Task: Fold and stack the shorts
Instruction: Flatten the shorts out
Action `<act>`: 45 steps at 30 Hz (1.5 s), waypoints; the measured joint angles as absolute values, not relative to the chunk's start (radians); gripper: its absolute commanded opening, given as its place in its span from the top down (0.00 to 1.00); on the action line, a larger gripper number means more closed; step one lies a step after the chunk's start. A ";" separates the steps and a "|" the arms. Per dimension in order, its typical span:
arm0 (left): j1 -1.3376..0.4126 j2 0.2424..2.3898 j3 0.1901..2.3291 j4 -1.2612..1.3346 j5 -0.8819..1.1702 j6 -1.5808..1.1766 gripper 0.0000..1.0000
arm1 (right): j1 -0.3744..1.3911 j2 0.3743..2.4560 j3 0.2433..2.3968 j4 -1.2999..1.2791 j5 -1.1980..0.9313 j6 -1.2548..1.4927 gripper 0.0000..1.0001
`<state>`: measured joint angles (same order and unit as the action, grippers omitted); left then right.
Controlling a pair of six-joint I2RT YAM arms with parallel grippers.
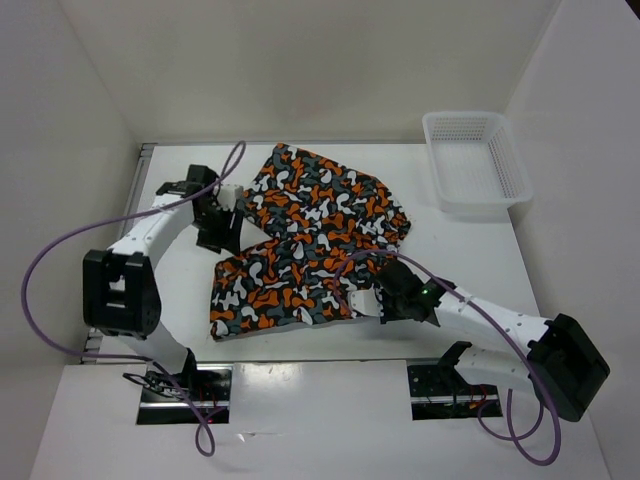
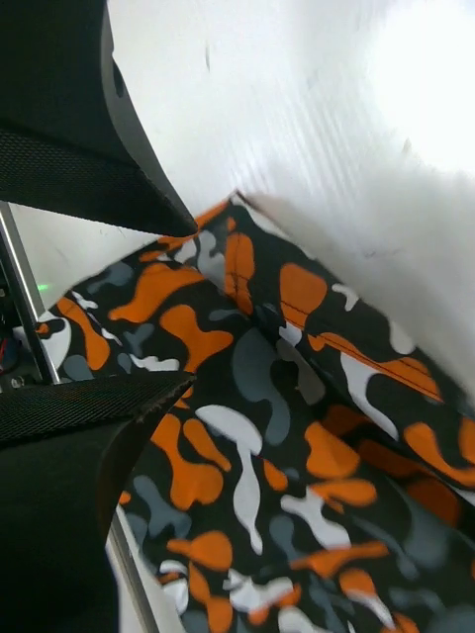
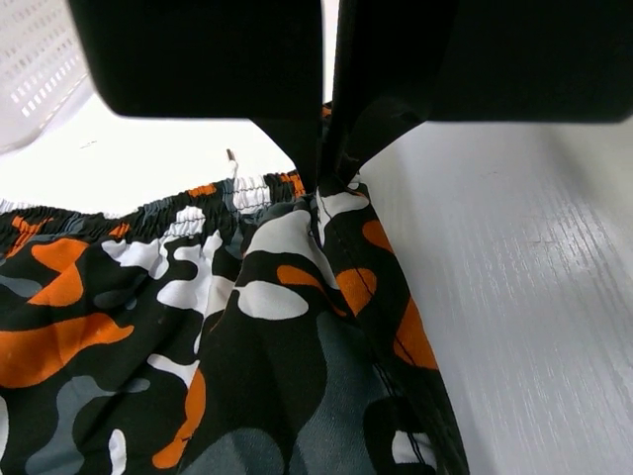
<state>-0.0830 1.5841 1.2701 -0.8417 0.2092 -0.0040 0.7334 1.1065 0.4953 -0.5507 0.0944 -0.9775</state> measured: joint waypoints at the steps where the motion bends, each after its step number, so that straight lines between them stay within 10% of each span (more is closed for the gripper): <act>1: -0.094 1.622 1.258 -0.843 0.205 -0.004 0.36 | 0.733 1.103 0.494 -0.550 0.094 -0.977 0.99; 36: -0.170 1.832 1.174 -0.673 0.010 -0.004 0.45 | 0.733 1.088 0.469 -0.523 0.101 -0.963 0.99; 38: -0.177 1.834 1.174 -0.675 0.002 -0.003 0.52 | 0.733 1.088 0.469 -0.522 0.101 -0.963 0.99; 41: -0.202 1.843 1.179 -0.685 0.000 0.000 0.89 | 0.733 1.088 0.469 -0.522 0.101 -0.965 0.99; 45: -0.224 1.850 1.185 -0.695 -0.009 0.000 1.00 | 0.733 1.089 0.469 -0.516 0.100 -0.966 1.00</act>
